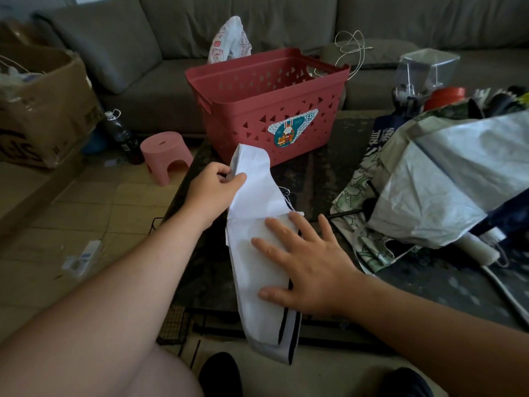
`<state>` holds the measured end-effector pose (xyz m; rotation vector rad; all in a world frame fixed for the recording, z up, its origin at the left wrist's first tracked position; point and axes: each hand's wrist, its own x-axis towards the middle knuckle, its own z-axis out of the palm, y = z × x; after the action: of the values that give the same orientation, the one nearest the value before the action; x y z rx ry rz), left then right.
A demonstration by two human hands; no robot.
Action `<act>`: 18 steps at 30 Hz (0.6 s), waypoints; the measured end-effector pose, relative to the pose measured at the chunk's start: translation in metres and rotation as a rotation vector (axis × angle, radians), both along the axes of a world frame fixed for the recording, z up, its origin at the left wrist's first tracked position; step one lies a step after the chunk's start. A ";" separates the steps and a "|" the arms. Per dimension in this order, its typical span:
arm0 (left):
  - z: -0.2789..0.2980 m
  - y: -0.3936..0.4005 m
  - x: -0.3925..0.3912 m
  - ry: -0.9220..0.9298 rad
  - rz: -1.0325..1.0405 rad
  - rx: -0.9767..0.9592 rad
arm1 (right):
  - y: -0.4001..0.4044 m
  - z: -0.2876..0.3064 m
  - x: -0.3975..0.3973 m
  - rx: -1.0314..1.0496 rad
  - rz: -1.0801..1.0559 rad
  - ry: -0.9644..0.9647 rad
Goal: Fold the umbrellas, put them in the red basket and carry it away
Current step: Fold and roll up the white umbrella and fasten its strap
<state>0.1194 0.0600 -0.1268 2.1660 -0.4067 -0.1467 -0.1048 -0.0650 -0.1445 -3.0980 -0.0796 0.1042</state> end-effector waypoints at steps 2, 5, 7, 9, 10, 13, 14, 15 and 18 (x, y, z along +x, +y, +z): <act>0.001 -0.018 -0.001 0.028 0.002 0.052 | -0.002 0.011 0.002 0.069 -0.055 -0.088; 0.006 -0.033 -0.006 0.059 0.028 0.061 | -0.012 0.022 0.008 0.200 -0.155 -0.192; 0.014 -0.034 -0.008 0.095 0.010 -0.042 | -0.022 0.027 0.012 0.286 -0.223 -0.271; 0.025 -0.030 -0.014 0.171 -0.048 -0.186 | -0.033 0.031 0.015 0.354 -0.302 -0.338; 0.031 -0.026 -0.018 0.212 -0.075 -0.268 | -0.038 0.032 0.016 0.384 -0.344 -0.357; 0.046 -0.012 -0.032 0.300 -0.146 -0.473 | -0.053 0.039 0.020 0.470 -0.444 -0.375; 0.050 -0.007 -0.036 0.316 -0.190 -0.507 | -0.057 0.042 0.021 0.513 -0.461 -0.385; 0.053 0.000 -0.041 0.340 -0.246 -0.537 | -0.060 0.045 0.023 0.571 -0.470 -0.393; 0.058 0.021 -0.052 0.490 -0.429 -0.616 | -0.066 0.050 0.026 0.803 -0.459 -0.343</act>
<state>0.0672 0.0806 -0.0683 1.3565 -0.5388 -0.6815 -0.0786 -0.1308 -0.0945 -2.2282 0.4572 -0.3761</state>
